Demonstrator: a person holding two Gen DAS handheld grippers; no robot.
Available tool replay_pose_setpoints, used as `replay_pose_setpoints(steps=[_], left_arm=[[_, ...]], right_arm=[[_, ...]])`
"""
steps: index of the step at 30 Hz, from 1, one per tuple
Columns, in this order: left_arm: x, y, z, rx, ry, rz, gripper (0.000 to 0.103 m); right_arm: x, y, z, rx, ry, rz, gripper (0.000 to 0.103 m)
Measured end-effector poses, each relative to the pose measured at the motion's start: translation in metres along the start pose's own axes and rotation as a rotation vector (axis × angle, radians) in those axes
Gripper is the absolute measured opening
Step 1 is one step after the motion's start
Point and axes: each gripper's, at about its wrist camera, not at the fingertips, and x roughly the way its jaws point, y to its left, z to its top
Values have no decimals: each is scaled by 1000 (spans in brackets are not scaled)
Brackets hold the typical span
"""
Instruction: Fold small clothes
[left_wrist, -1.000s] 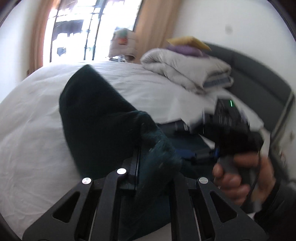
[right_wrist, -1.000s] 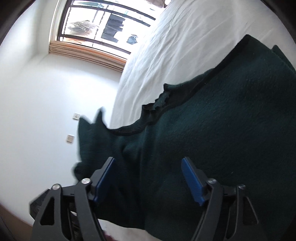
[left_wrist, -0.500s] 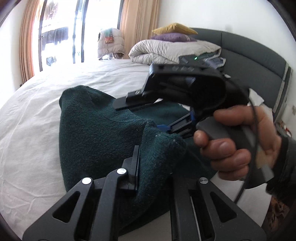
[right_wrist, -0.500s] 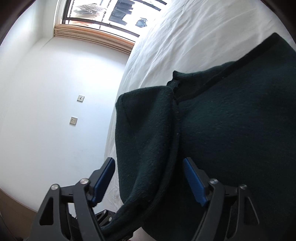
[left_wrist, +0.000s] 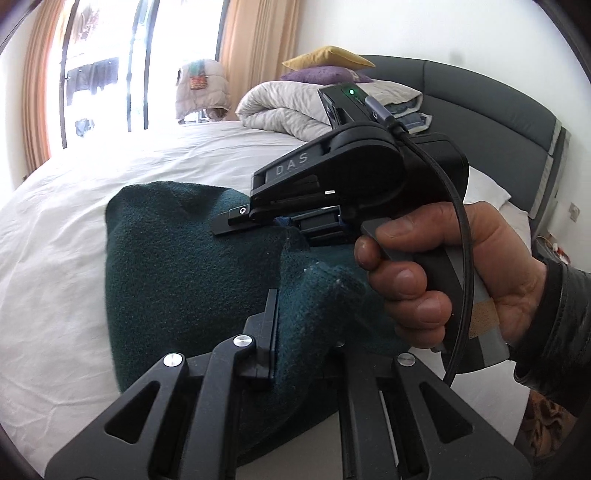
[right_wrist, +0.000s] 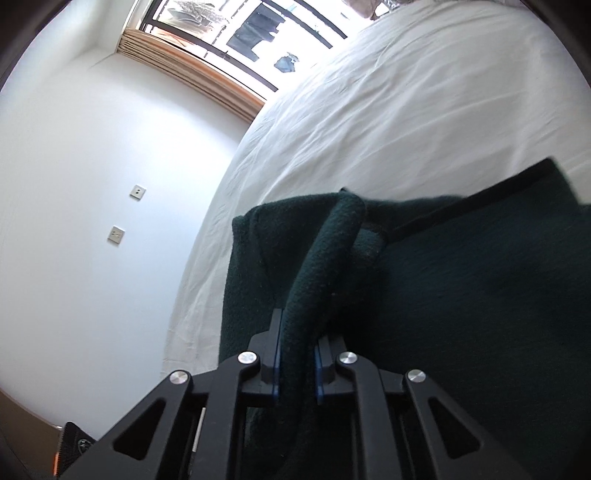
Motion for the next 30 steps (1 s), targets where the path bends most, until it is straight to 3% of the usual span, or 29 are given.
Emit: replay_pose_setpoints(steps=[13,21,30], left_arm=[[55,-68,17,91,84,-100,8],[72,-86,11,118,129,-114,8],[98,-89,3,81,177,-115,9]], right_arm=[[-67,-39,14,-61,-44,-232,13],[-82,-50,10,-76,-43,-289,13],[-63,-66,9,-36,-35,-307,13]])
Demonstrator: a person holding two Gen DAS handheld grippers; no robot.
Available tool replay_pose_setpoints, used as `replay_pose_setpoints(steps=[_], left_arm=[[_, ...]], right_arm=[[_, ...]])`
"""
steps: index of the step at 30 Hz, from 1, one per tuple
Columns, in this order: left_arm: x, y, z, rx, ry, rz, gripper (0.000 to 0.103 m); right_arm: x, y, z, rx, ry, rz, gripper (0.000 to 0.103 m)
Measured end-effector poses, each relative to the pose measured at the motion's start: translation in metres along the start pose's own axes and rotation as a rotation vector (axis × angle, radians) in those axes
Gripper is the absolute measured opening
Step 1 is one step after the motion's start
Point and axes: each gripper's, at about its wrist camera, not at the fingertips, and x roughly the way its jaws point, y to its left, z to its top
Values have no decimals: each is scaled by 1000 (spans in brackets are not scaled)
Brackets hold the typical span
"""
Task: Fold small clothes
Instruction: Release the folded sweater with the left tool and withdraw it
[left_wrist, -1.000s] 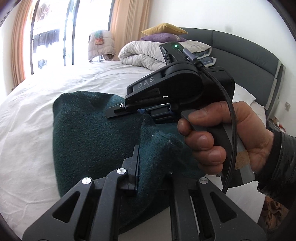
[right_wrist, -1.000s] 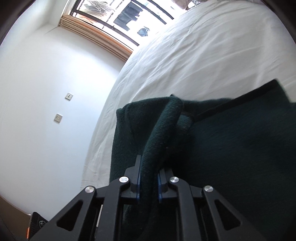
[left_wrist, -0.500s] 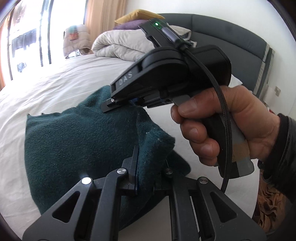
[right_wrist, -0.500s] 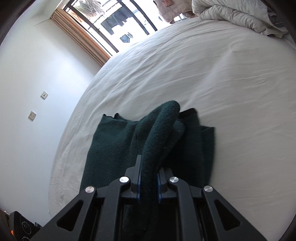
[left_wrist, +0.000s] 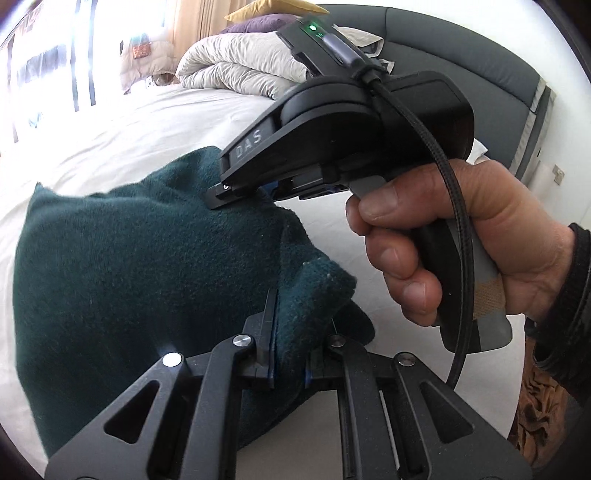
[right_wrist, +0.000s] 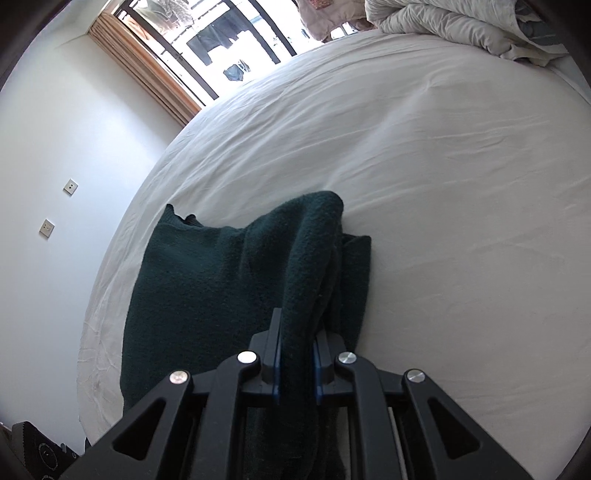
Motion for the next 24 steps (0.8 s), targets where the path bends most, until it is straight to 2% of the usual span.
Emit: replay_pose_setpoints(steps=[3,6,8,10,12,14,15,22,23,24], left_arm=[[6,5,8,0,9,-4,12],[-11,12,1,-16,10,-33,14],[-29,20,-12,-38,-1,-71,23],[-46,28,-26,-57,-3,-91,27],[-60,36,-40,-84,-4,-100,33],[-74,43,-47,-109,-25,-118,58],[-81,49,-50,-118,-50,-118,61],[-96,84,-35,-164,-103,-59,61],[-95,89,-32,-168,-106,-50,61],[-94,96,-28,-176,-106,-35,61]], right_arm=[[2,-9,-2,37,-3,21,14],[1,-14,-5,88,5,64,18],[-5,-13,-8,94,-7,72,22],[-12,-12,-13,109,-23,98,31],[-21,-14,-23,141,-42,136,34],[-28,-14,-34,155,-51,157,34],[-30,-13,-40,160,-45,159,34],[-37,-1,-73,152,2,102,34],[-36,4,-76,131,13,84,32],[-36,10,-78,102,21,53,25]])
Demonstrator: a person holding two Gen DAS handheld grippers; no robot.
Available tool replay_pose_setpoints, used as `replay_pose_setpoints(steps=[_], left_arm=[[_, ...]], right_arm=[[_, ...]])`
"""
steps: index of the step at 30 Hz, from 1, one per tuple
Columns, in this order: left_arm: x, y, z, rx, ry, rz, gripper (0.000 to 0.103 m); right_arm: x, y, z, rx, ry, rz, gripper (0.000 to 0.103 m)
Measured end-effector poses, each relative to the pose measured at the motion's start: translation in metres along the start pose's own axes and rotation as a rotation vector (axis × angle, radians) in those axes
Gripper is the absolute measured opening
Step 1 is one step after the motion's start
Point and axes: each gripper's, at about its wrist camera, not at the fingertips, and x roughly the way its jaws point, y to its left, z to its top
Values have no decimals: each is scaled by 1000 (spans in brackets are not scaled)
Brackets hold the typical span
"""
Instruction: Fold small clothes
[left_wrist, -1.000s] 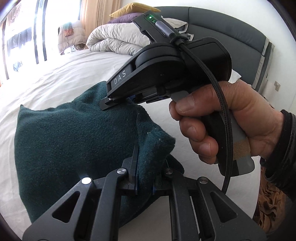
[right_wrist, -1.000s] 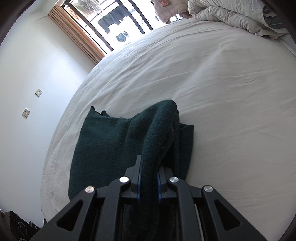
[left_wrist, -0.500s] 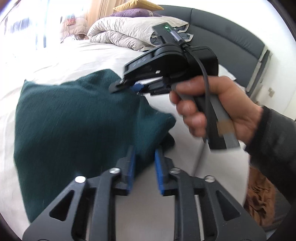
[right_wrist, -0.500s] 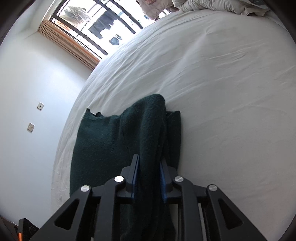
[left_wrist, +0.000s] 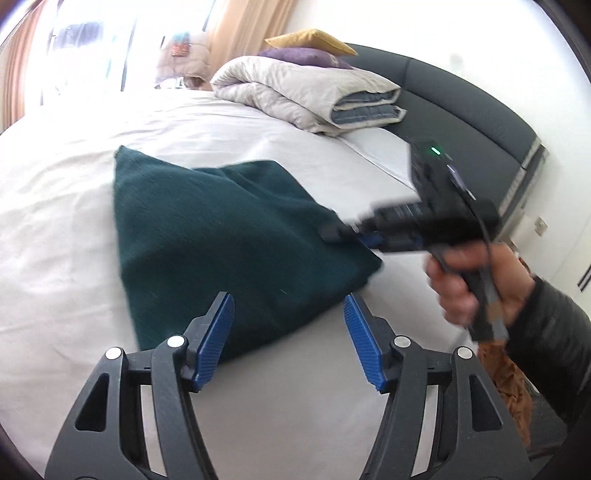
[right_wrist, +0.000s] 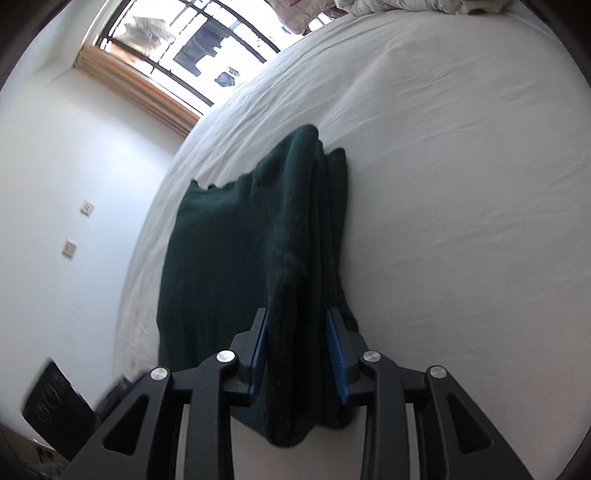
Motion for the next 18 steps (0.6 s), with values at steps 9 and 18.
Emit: replay_pose_setpoints(steps=[9,18], left_arm=[[7,33,16,-78,32,36,61],[8,49,36,-41,12,71,61]], right_arm=[[2,-5,-11,-16,-29,-85,11],[10,-26,-14,38,-55,-28,26]])
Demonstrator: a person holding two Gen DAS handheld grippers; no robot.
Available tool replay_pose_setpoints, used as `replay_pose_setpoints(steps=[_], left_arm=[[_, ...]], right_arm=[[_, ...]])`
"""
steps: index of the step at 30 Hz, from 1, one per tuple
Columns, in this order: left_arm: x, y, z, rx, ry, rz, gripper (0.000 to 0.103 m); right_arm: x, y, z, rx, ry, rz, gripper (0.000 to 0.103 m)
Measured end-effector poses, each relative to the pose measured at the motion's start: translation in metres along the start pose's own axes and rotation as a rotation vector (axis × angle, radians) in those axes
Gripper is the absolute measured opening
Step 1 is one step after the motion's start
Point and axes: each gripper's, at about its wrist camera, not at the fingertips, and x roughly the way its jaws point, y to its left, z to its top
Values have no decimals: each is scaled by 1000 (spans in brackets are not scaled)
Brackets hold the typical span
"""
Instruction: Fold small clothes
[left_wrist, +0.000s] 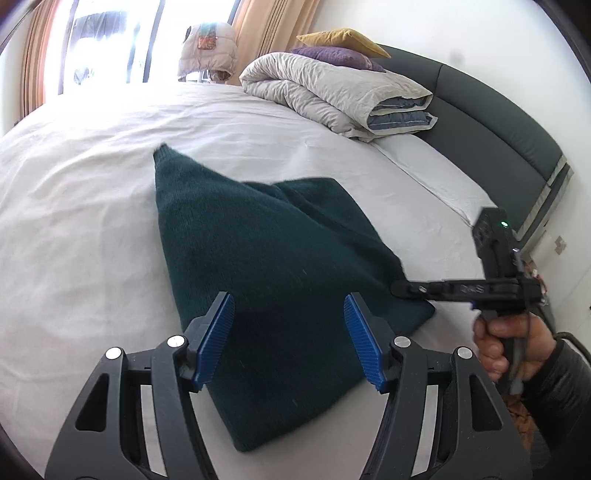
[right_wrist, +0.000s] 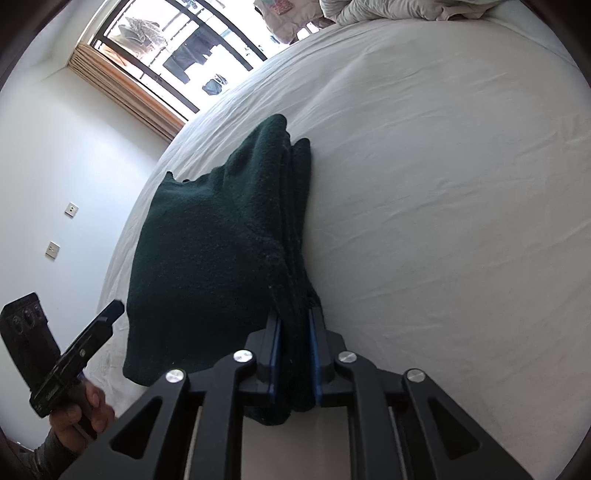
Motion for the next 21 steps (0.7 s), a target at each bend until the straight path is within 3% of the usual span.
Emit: replay_pose_setpoints(steps=[1,3,6,10,13,16,18,21], left_arm=[[1,3,4,4,-3,6,61],[1,8,13,16,-20,20,61],[10,14,31,56,-19,55,61],[40,22,52,96,57,124,61],[62,36,58,61,113,177,61],[72,39,56,67,142,202,61],[76,40,55,78,150,216,61],[81,42,51,67,155,209,62]], right_arm=[[-3,-2,-1,10,-1,-11,44],[-16,-3,3,24,-25,-38,51],[-37,7,21,14,-131,-72,52],[-18,33,58,11,-122,25,41],[16,54,88,-11,-119,91,38],[48,57,107,50,-89,159,38],[69,56,114,64,-55,117,38],[82,48,111,66,-34,58,14]])
